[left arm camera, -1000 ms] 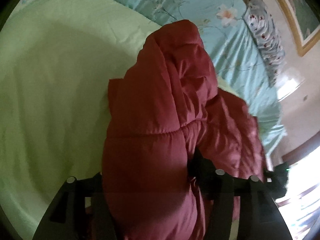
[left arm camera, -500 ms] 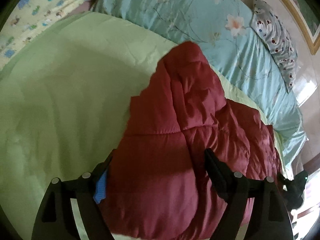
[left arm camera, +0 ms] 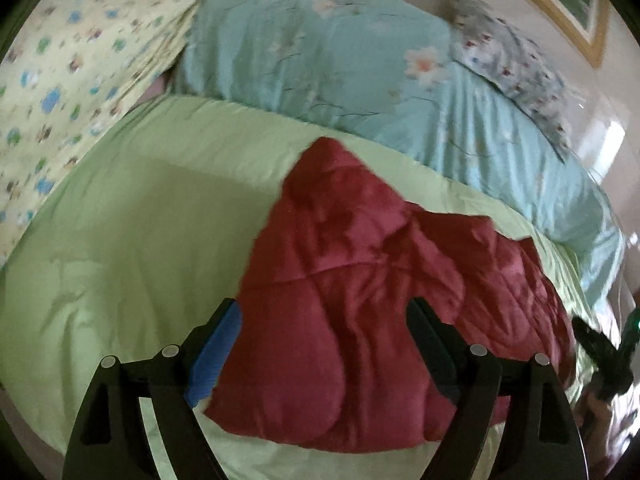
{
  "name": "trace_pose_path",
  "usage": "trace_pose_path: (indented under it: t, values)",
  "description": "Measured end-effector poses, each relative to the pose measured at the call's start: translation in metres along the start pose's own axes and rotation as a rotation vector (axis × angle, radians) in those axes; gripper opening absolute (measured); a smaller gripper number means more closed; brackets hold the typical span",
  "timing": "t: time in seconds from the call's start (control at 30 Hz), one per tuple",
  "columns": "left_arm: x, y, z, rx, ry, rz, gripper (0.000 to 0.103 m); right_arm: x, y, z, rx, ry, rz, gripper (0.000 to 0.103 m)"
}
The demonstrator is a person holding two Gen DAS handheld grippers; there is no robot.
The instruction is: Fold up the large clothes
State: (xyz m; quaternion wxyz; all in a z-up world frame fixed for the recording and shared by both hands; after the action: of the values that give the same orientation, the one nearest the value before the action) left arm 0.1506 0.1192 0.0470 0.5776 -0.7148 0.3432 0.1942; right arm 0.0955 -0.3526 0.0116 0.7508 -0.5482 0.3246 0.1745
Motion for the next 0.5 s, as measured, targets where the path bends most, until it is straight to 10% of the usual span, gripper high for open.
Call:
trace_pose_path:
  t: [0.23,0.5]
  values:
    - [-0.005,0.028,-0.049,0.124,0.080,0.021,0.084,-0.029,0.002,0.058,-0.160,-0.006,-0.090,0.083]
    - [0.003,0.042,-0.065,0.189,0.088,0.061,0.083,0.000,0.026,0.117,-0.223,-0.123,0.092,0.083]
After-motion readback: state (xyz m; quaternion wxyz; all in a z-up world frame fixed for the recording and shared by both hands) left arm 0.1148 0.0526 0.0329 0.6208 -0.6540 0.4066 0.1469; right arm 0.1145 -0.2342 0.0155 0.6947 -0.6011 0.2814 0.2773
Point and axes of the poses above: each gripper's, at about its wrist camera, not at the fingertips, and x roughly the way its jaws point, z to its left, y to its underside, the point moved 9 cm from there along x, roughly the way its jaws point
